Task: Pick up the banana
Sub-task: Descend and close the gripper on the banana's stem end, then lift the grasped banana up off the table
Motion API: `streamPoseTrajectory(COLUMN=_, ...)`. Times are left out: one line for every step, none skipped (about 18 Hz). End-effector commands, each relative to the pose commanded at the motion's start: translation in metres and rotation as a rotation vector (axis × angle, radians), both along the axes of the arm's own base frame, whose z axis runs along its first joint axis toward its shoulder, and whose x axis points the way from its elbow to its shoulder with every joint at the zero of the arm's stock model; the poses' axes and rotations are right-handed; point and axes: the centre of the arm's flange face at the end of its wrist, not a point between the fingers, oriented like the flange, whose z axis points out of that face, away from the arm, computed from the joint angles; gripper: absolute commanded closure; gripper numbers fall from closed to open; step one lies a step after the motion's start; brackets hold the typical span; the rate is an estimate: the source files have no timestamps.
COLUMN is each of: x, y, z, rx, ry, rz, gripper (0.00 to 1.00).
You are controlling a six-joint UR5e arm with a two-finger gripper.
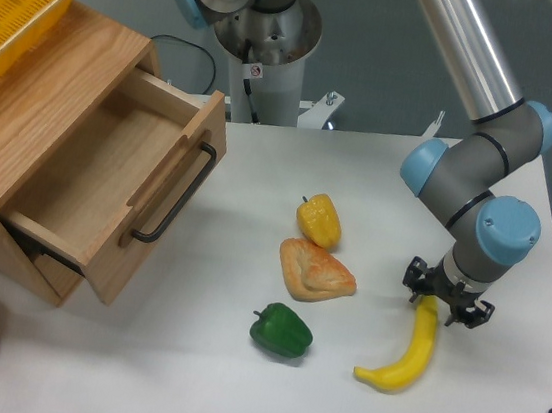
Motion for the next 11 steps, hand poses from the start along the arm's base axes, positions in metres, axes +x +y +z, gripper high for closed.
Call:
streamPoseTrajectory(x=0.001, y=0.002, z=-0.001, rx=0.0, ry=0.0, rz=-0.003, gripper=0.65)
streamPoseTrajectory(x=0.001, y=0.002, z=-0.001, rx=0.0, ry=0.0, rz=-0.003, gripper=0.71)
streamPoseTrajectory(x=0.001, y=0.003, z=0.0, rx=0.001, ry=0.001, rz=-0.005, gripper=0.76)
streamPoseTrajectory(x=0.001, y=0.003, z=0.0, rx=0.001, ry=0.003, rz=-0.005, gripper=0.79)
streamPoseTrajectory(x=0.001, y=0.003, z=0.002, rx=0.002, ry=0.006, rz=-0.005, gripper=0.8)
streamPoseTrajectory(x=0.001, y=0.003, z=0.005, rx=0.004, ry=0.01, rz=-0.005, gripper=0.81)
streamPoseTrajectory(x=0.001, y=0.003, z=0.007, rx=0.005, ry=0.011, rz=-0.005, gripper=0.82)
streamPoseTrajectory(x=0.002, y=0.003, z=0.012, rx=0.006, ry=0.018, rz=-0.005, gripper=0.82)
streamPoseTrajectory(x=0.001, y=0.002, z=0.014, rx=0.007, ry=0.02, rz=-0.002, gripper=0.82)
streamPoseTrajectory(x=0.001, y=0.001, z=0.018, rx=0.009, ry=0.026, rz=0.003, gripper=0.82)
streamPoseTrajectory(x=0.001, y=0.001, z=0.023, rx=0.012, ry=0.032, rz=0.014, gripper=0.82)
